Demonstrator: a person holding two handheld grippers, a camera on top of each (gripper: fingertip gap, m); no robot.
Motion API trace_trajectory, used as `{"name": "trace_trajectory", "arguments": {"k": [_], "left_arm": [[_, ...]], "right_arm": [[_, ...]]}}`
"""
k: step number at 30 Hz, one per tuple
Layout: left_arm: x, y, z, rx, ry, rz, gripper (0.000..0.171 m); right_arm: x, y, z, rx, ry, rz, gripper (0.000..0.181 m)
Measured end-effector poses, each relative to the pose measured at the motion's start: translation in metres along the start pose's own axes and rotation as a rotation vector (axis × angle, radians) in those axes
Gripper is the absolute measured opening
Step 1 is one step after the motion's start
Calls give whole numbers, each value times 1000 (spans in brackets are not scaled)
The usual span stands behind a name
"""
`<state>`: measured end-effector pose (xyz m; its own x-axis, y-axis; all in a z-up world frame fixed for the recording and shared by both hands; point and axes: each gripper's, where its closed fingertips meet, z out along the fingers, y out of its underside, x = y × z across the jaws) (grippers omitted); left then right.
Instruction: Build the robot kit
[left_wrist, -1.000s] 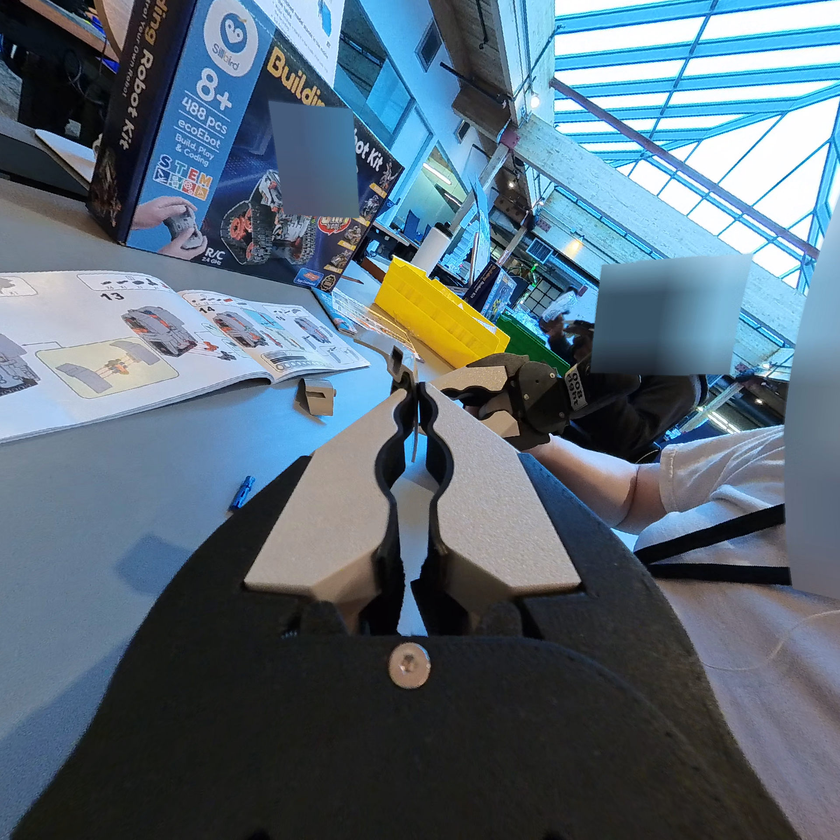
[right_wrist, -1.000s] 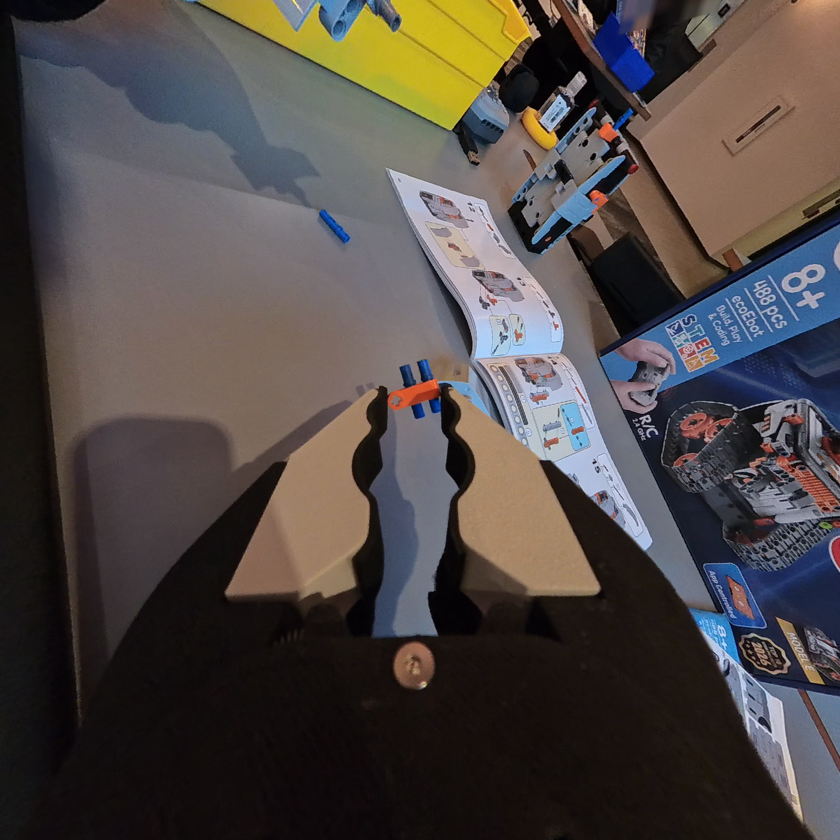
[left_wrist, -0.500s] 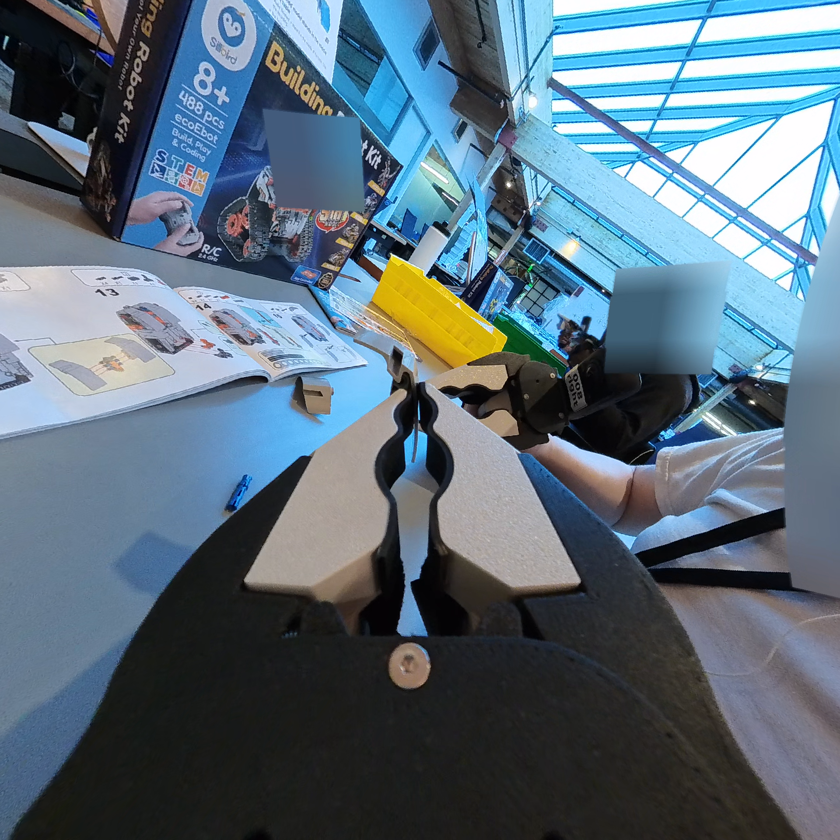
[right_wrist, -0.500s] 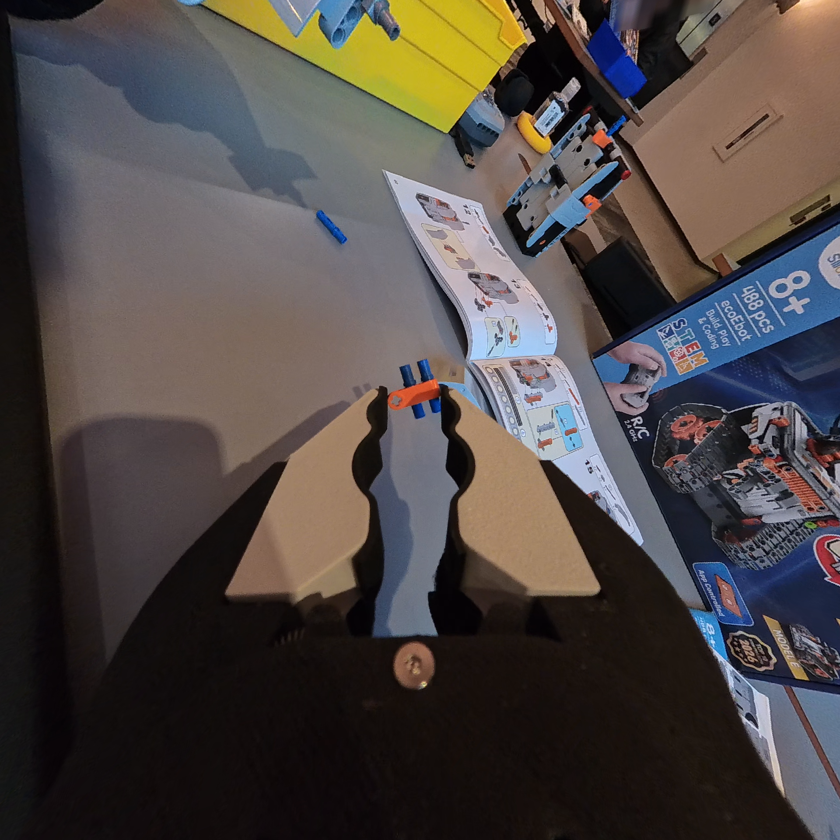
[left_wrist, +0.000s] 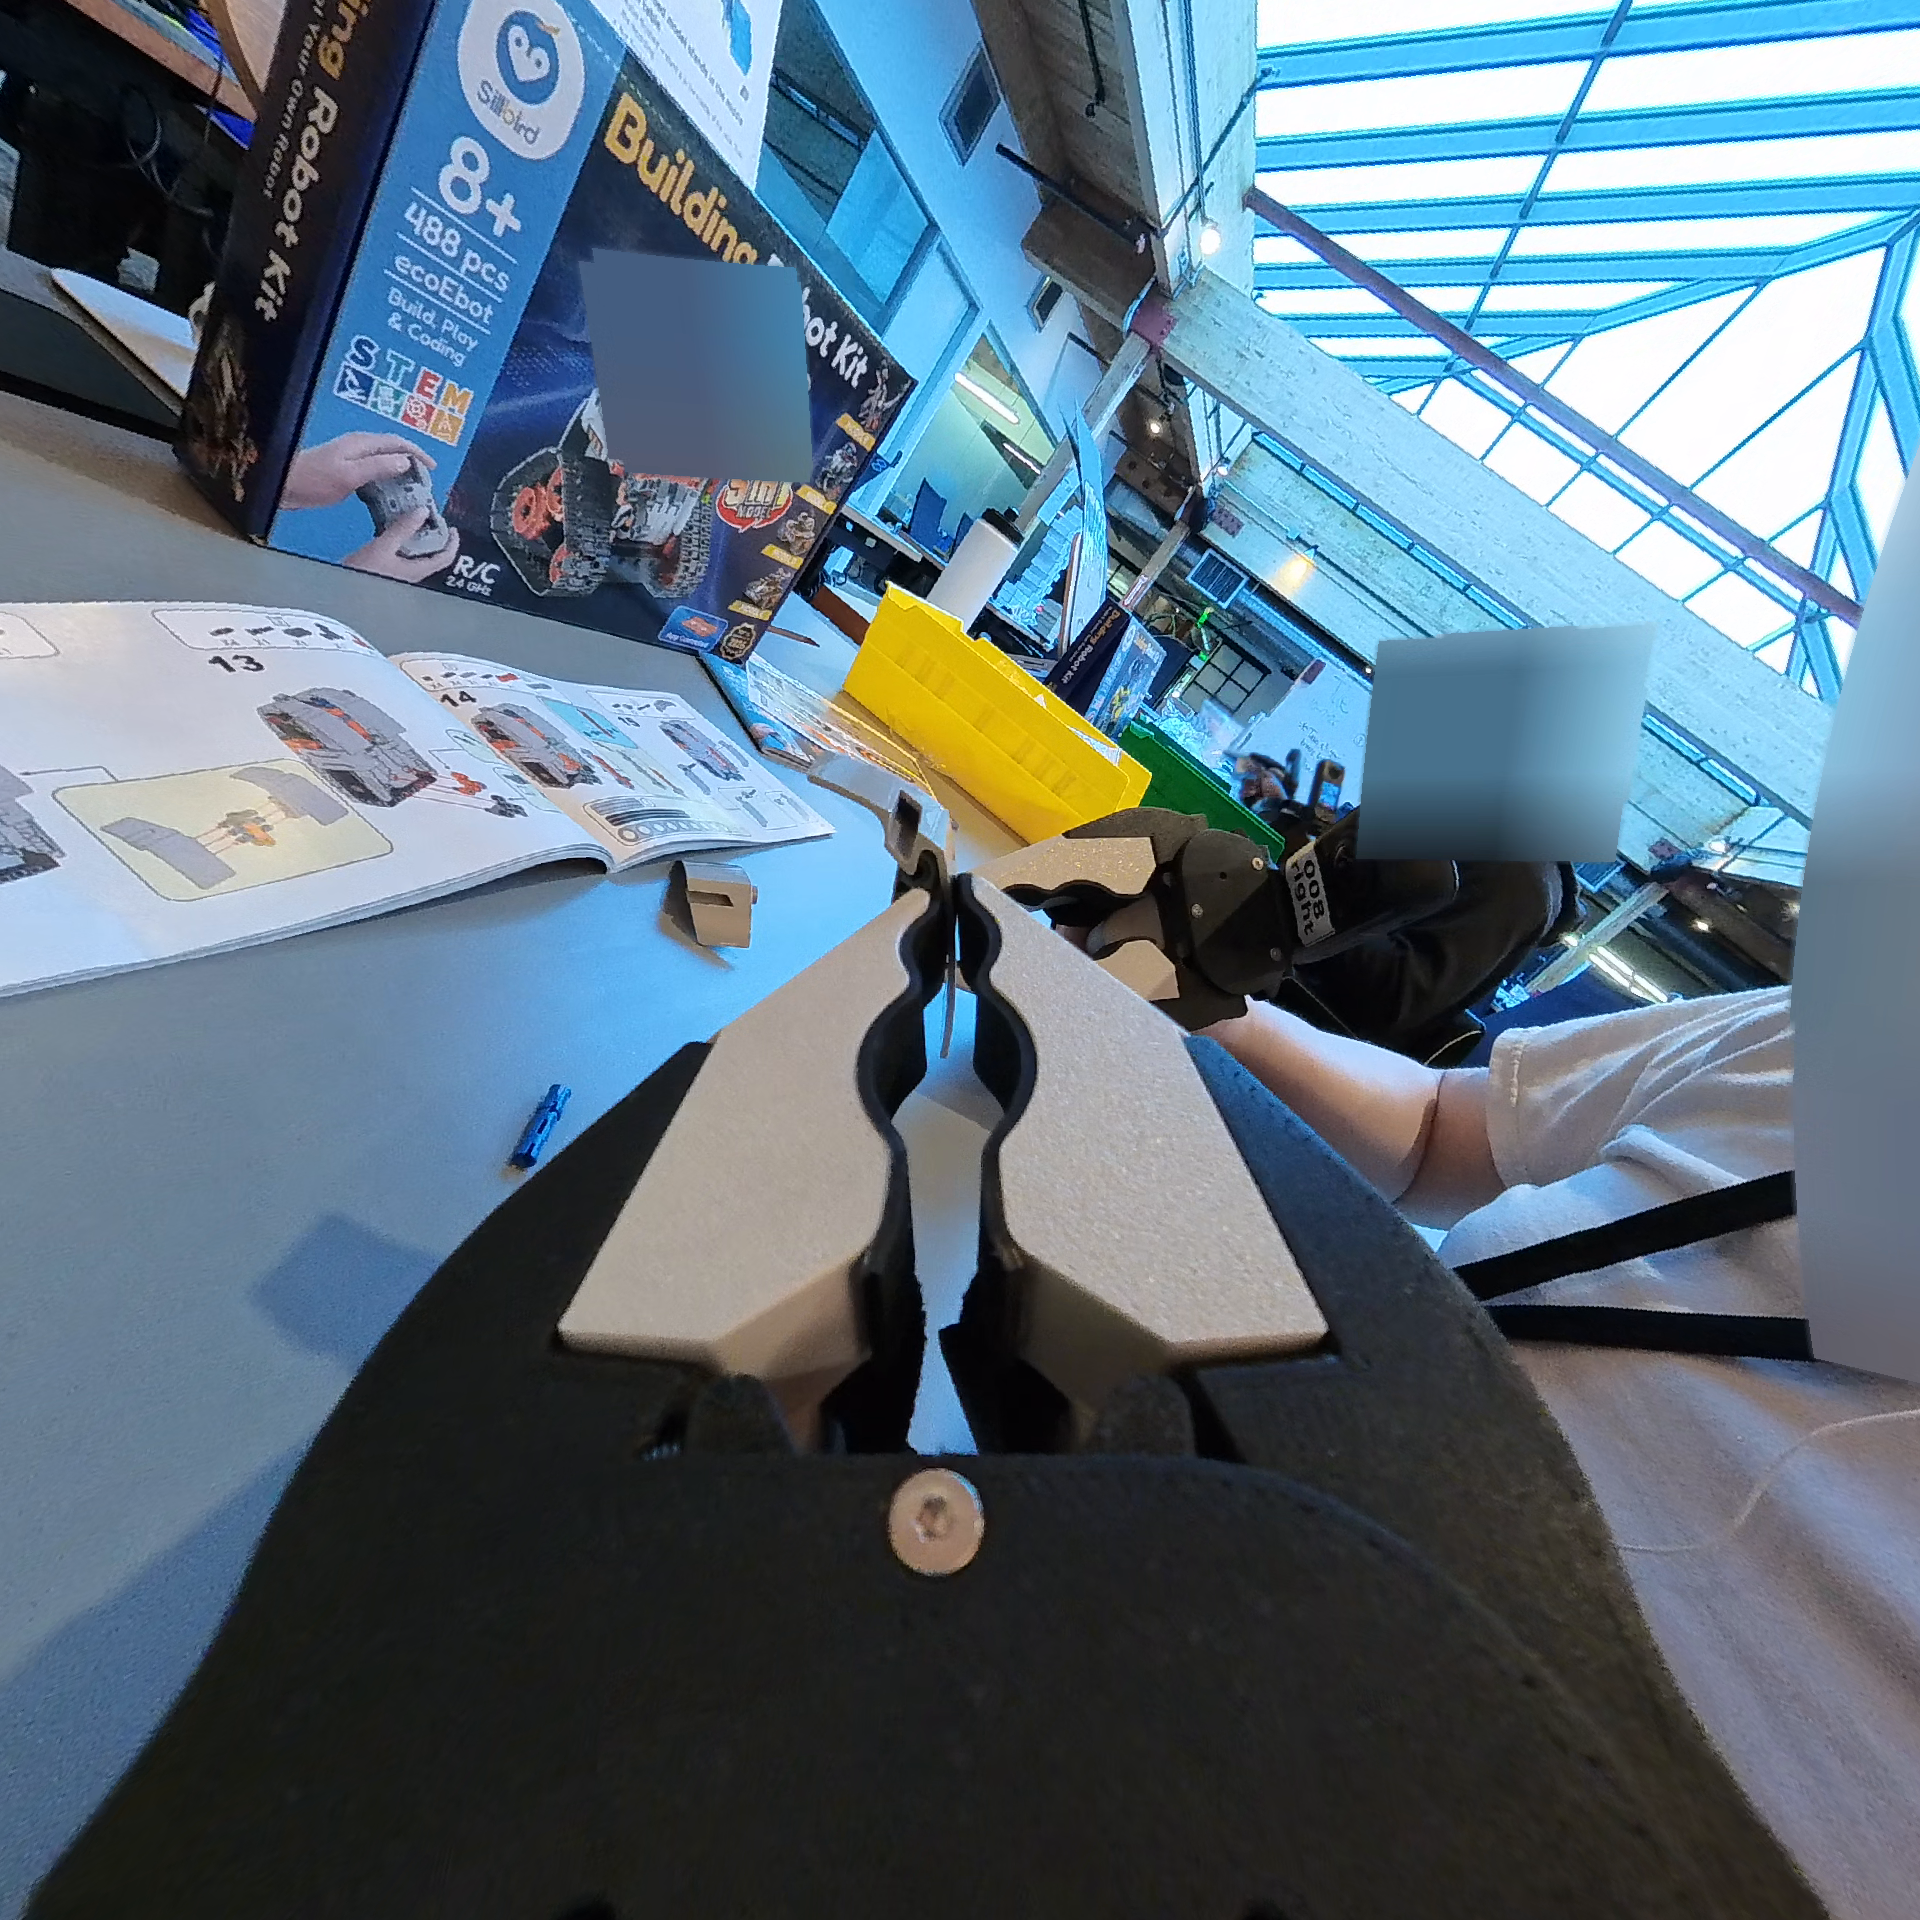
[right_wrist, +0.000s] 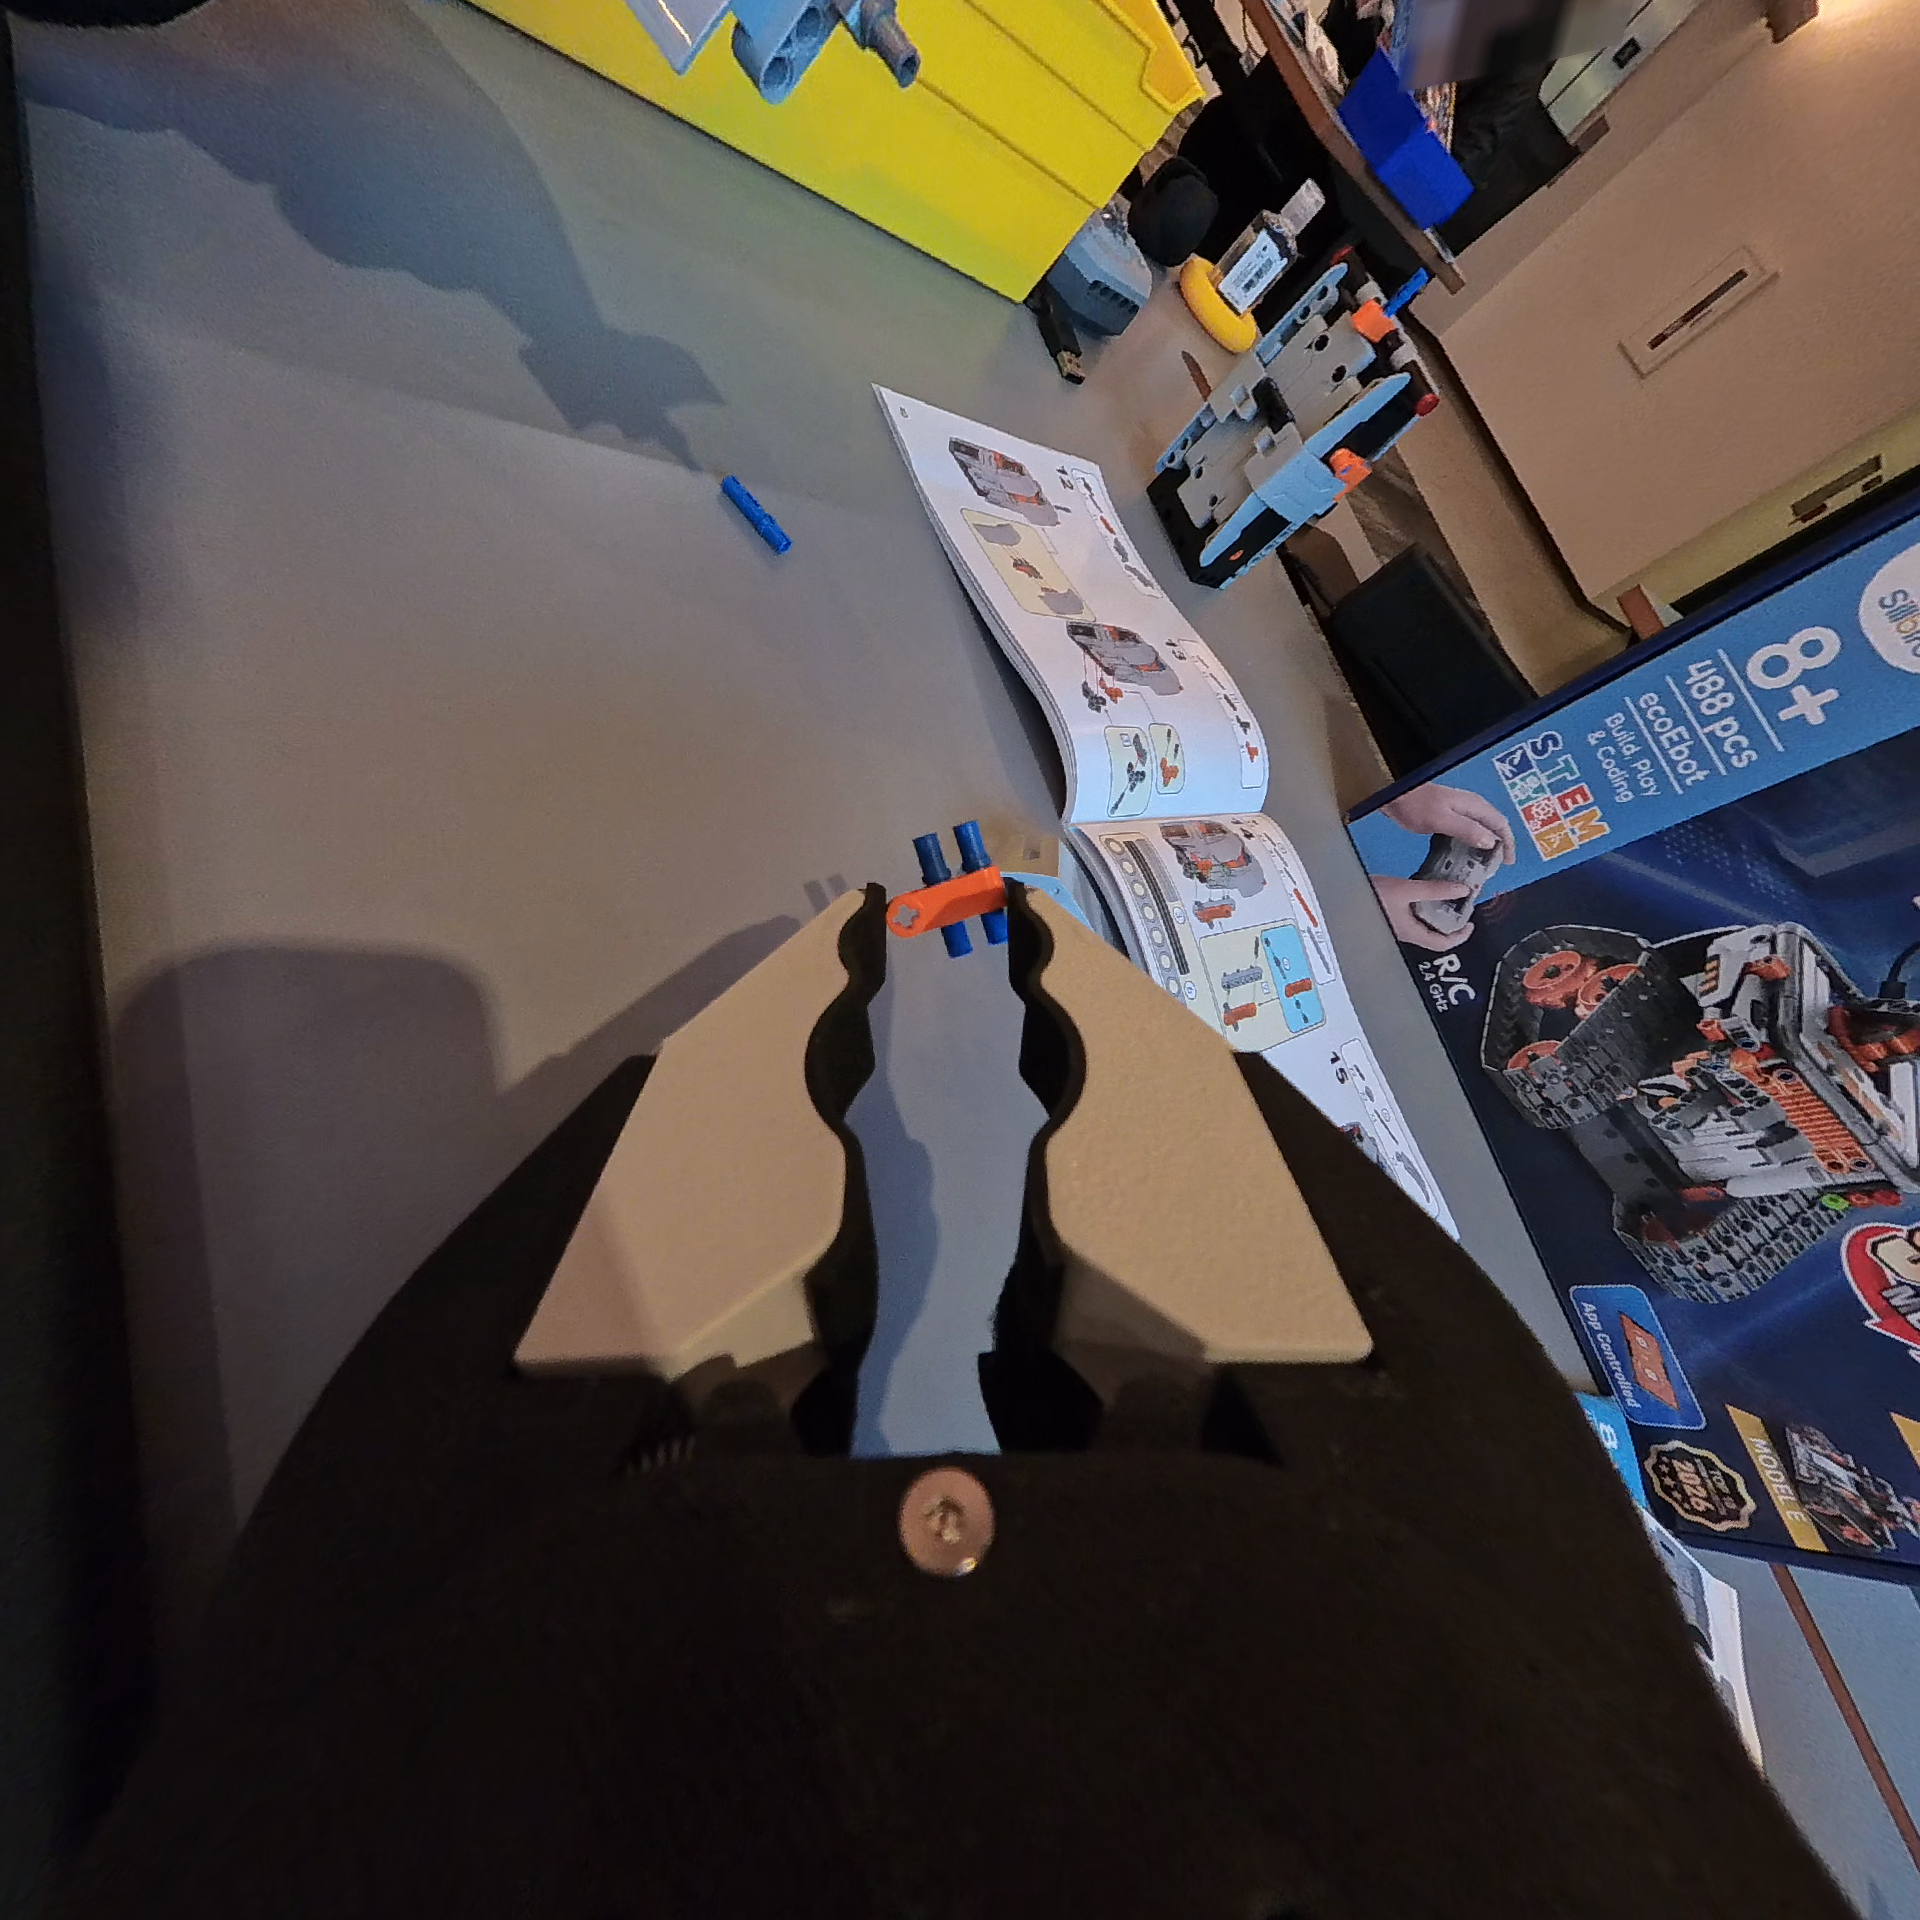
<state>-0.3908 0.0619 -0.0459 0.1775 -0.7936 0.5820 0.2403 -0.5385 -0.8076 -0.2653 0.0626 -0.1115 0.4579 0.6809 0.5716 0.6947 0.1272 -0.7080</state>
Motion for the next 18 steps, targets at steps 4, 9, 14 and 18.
{"name": "trace_trajectory", "arguments": {"k": [4, 9, 14, 18], "left_arm": [[-1, 1, 0, -3, 10, -25, 0], [-1, -4, 1, 26, -10, -99, 0], [24, 2, 25, 29, 42, -239, 0], [29, 9, 40, 53, 62, -359, 0]], "right_arm": [[0, 0, 0, -2, 2, -8, 22], [-6, -16, -2, 84, -28, -5, 22], [1, -67, -14, 264, -18, 15, 21], [0, -77, -20, 259, 15, -94, 22]]}}
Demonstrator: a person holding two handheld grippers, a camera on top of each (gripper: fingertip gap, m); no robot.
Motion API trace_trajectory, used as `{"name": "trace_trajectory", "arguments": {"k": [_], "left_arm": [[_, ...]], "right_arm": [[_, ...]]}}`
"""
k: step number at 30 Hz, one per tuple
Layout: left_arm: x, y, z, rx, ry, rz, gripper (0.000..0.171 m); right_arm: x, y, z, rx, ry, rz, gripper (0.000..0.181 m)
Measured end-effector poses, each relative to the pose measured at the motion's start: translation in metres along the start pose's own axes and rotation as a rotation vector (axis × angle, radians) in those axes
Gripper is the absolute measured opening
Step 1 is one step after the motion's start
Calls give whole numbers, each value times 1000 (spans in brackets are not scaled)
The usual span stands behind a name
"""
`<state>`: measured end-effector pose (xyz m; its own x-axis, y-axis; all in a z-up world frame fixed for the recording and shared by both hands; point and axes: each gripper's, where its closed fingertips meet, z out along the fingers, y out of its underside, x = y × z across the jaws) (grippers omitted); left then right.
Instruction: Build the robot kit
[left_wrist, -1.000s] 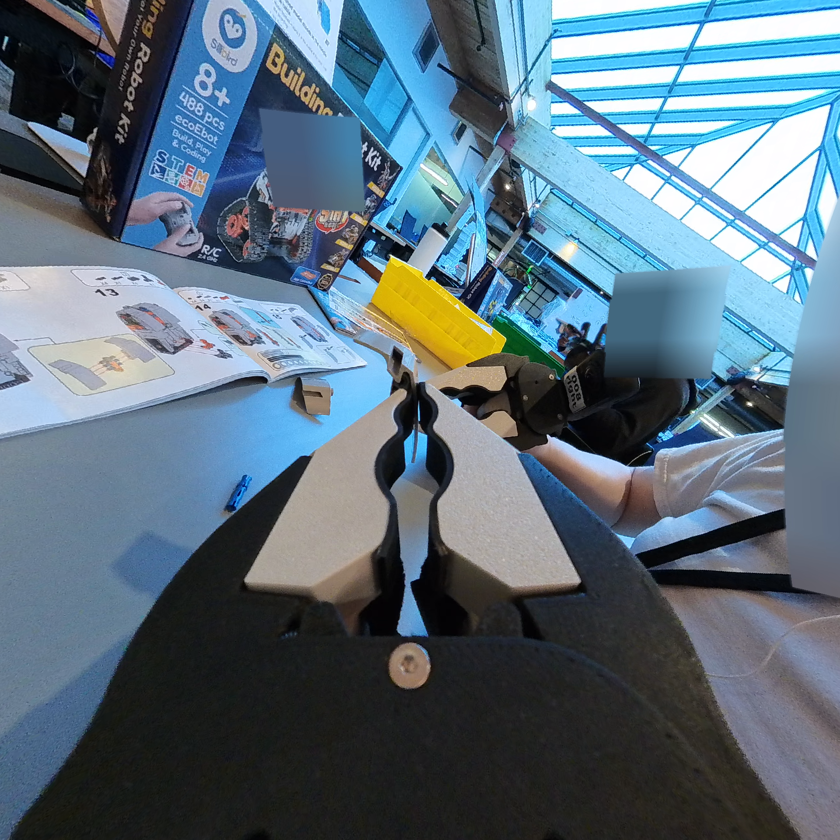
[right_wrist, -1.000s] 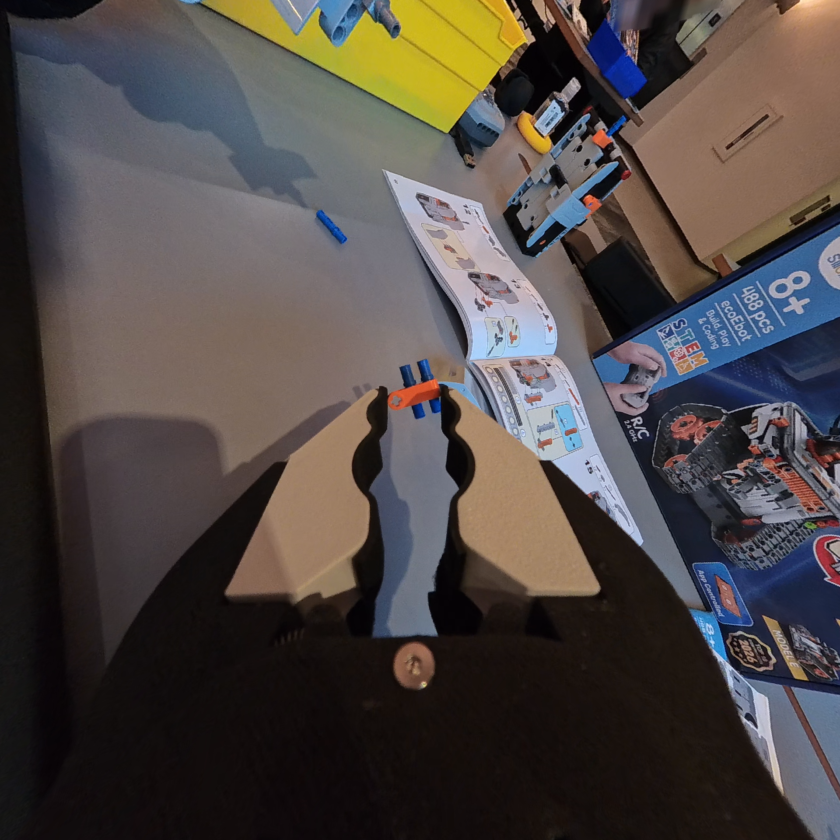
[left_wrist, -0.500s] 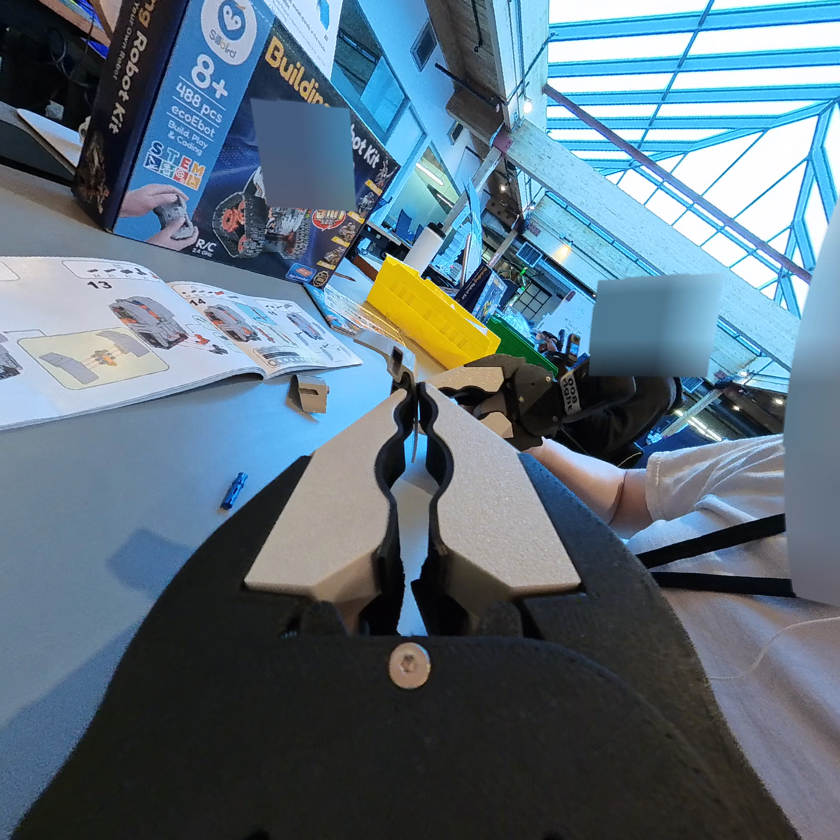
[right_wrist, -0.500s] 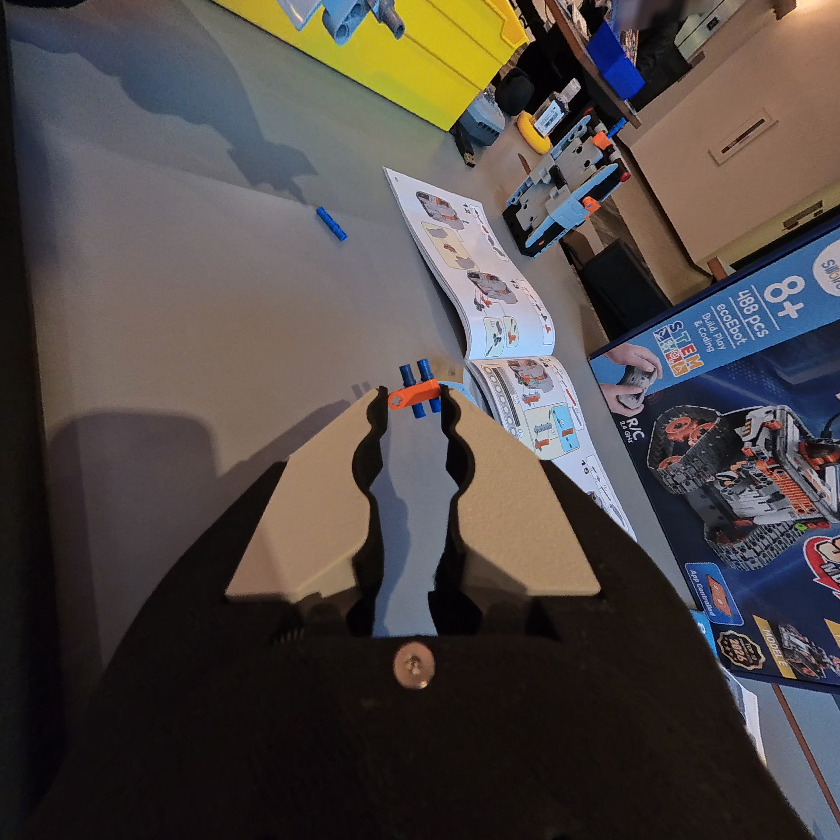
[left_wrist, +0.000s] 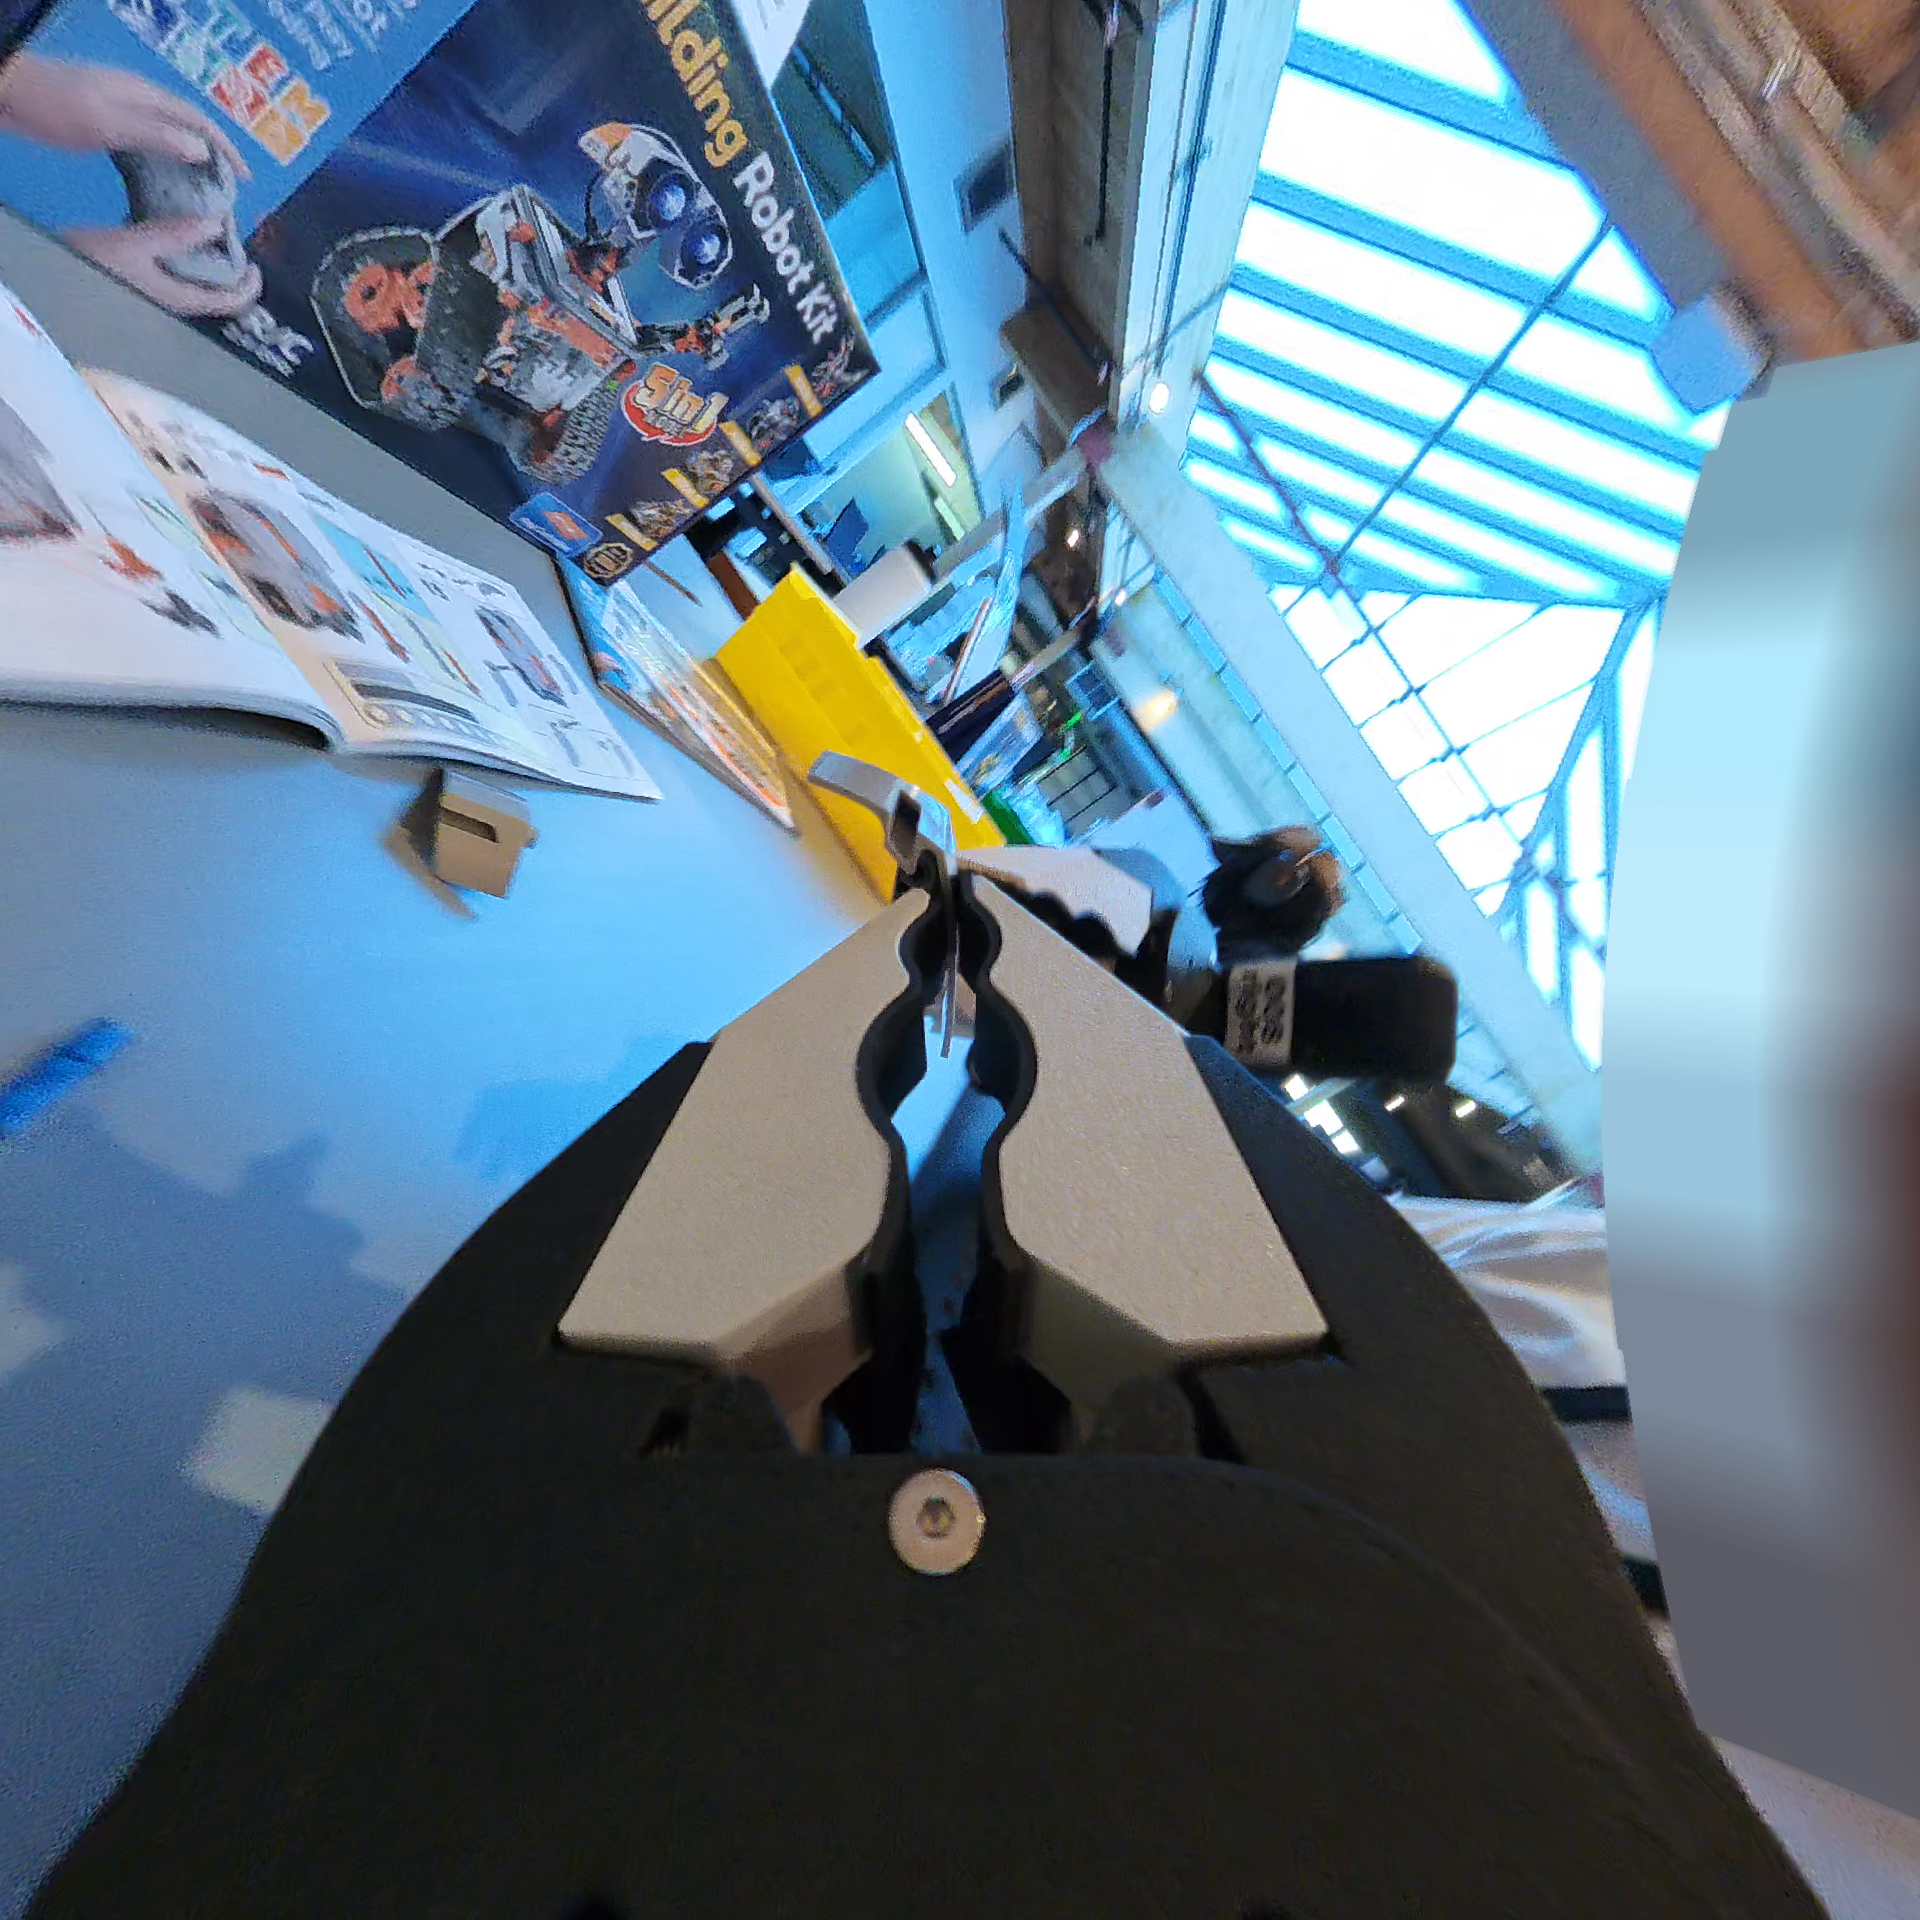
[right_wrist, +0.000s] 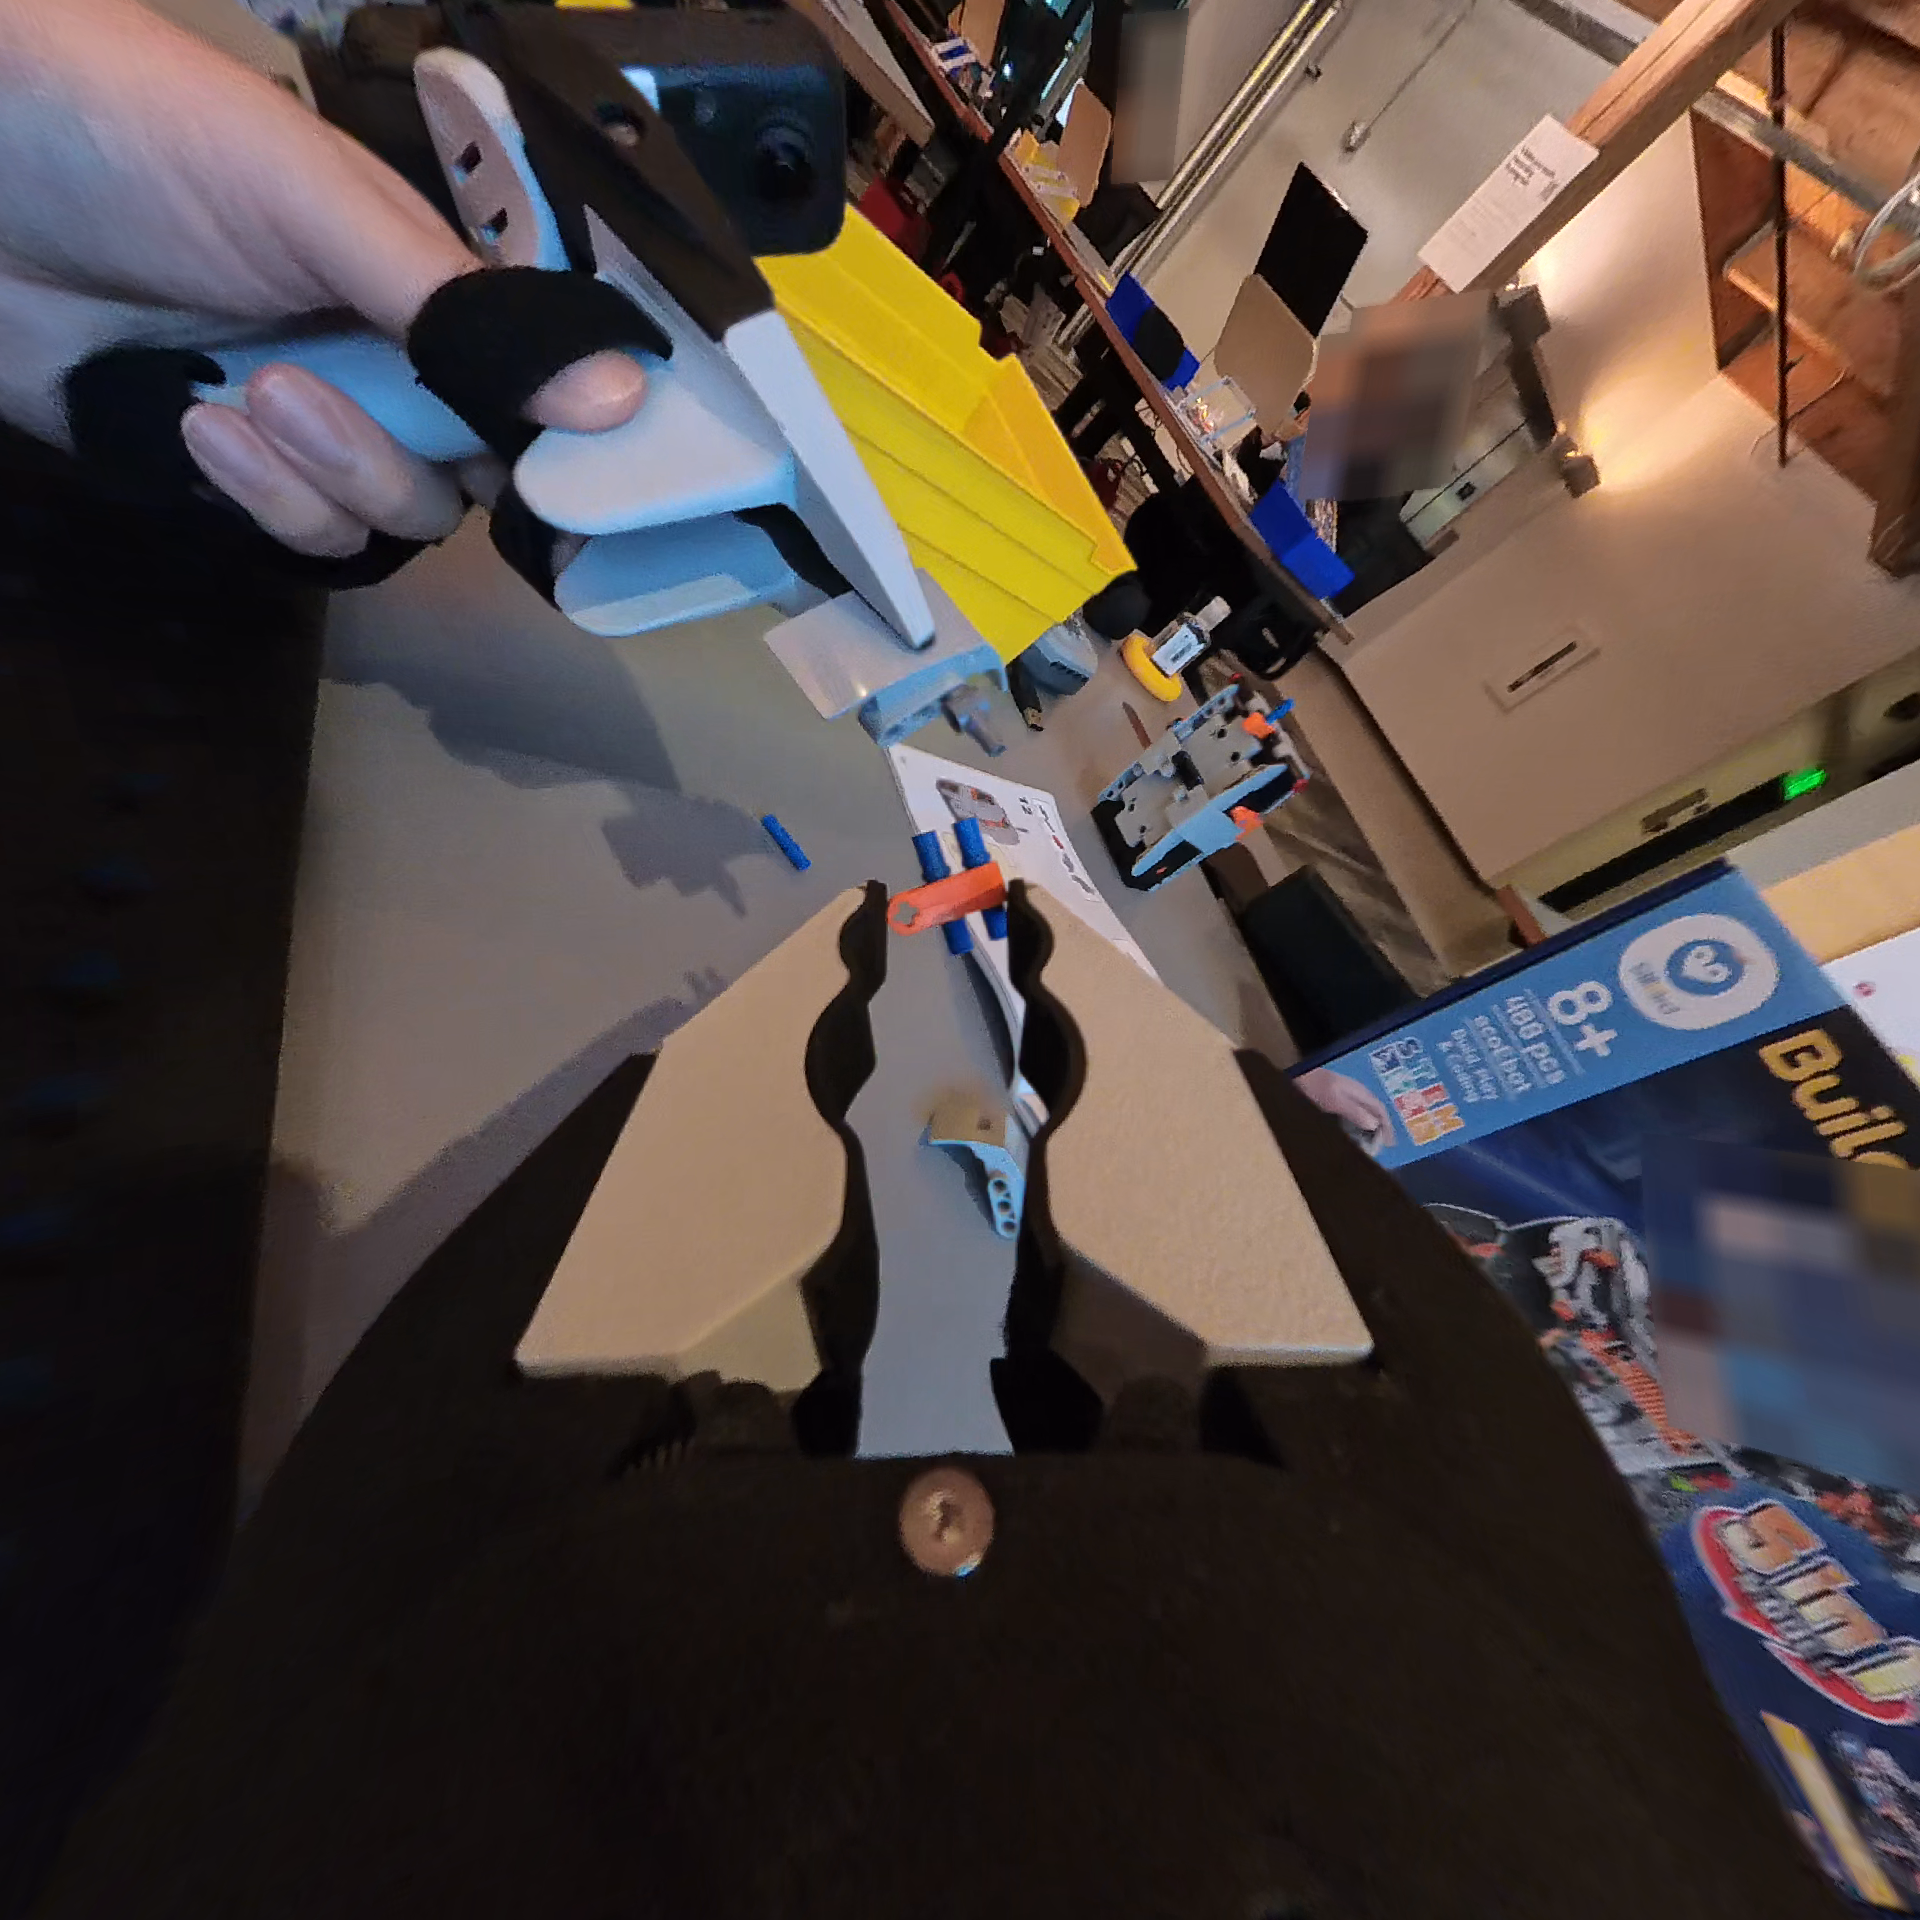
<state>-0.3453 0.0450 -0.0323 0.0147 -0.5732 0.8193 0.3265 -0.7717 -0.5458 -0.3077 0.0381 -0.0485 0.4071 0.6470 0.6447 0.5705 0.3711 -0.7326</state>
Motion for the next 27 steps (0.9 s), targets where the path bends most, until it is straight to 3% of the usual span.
{"name": "trace_trajectory", "arguments": {"k": [6, 12, 27], "left_arm": [[15, 7, 14, 60, 62, -79, 0], [34, 2, 21, 133, 77, 33, 0], [79, -12, 18, 240, 183, 220, 0]], "right_arm": [[5, -1, -7, -101, -3, -192, 22], [18, -19, -15, -177, -55, -323, 22], [40, -69, -25, -253, -20, -562, 21]]}}
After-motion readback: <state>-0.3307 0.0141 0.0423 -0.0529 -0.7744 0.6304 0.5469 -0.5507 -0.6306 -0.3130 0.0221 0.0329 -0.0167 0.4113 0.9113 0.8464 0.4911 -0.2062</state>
